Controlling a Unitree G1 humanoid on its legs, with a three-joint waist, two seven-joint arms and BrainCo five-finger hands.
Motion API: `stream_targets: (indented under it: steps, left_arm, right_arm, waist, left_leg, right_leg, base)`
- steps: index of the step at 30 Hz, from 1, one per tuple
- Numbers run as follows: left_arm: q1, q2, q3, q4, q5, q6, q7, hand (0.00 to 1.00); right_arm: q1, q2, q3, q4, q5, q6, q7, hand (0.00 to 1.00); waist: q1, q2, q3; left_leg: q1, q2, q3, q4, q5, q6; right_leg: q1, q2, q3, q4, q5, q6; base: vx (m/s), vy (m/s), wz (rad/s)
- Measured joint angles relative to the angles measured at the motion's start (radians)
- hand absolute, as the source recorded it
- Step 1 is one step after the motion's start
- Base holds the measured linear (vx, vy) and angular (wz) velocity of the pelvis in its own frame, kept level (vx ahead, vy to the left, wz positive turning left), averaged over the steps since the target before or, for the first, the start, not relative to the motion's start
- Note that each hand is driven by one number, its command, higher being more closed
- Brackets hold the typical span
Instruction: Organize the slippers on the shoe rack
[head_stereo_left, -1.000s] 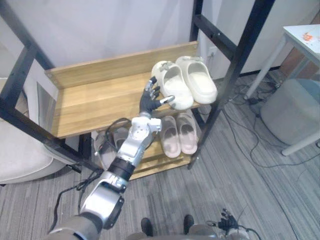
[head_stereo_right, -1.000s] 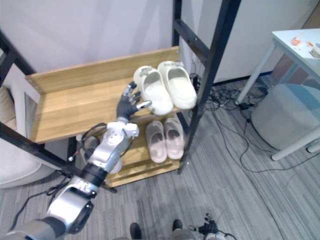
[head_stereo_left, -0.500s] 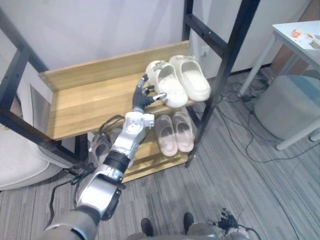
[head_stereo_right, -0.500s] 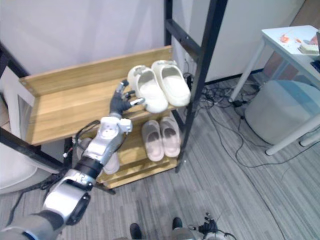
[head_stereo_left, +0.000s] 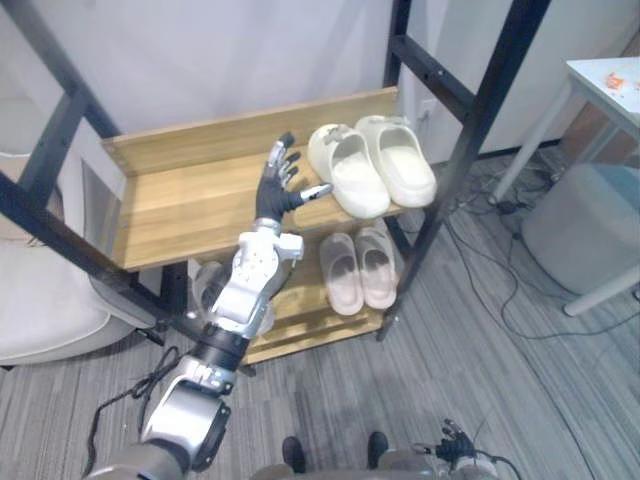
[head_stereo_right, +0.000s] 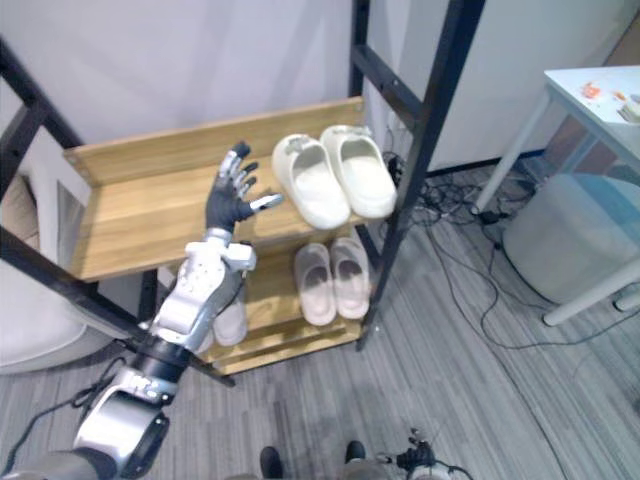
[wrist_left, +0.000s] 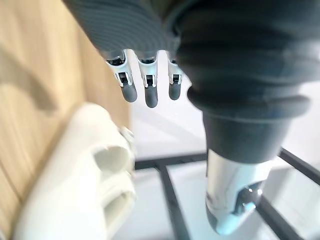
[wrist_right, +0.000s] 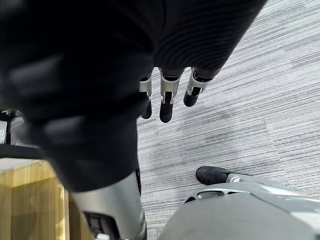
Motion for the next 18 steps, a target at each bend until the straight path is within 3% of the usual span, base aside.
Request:
stream_targets:
  steps: [10,15,18]
  left_arm:
    - [0.19,-0.044,-0.304,-0.09,-0.121,-0.009,-0.157,0.0]
    - [0.297,-0.062,-0.342,-0.035,-0.12,0.003,-0.198,0.0]
    - [0.363,-0.064,-0.337,0.082,-0.098,0.019,-0.207,0.0]
  right_arm:
    - [-0.011,0.008,0.011,0.043,-0.001,0.011,-0.001,0.0]
    - [-0.012,0.006,0.021,0.064,-0.001,0.012,-0.001,0.0]
    - [-0.012,0.005,0.037,0.065,-0.002,0.011,-0.002,0.0]
  waist:
    - [0.022,-0.017,-0.04]
    - [0.034,-0.022,-0.046]
    - [0.039,-0.029,-0.048]
  left_leg:
    - [0.022,-0.014,-0.05,-0.001,0.002,0.003]
    - [0.038,-0.019,-0.068,0.004,0.002,0.004]
    - [0.055,-0.02,-0.072,0.004,0.002,0.003]
  right_leg:
    - [0.045,-0.013,-0.048,0.0,-0.013,0.013]
    - [0.073,-0.016,-0.065,0.0,-0.018,0.016]
    - [0.091,-0.016,-0.067,0.0,-0.021,0.016]
  base:
    - [0.0,0.011,0.13]
    - [0.01,0.004,0.14]
    - [-0.01,0.001,0.03]
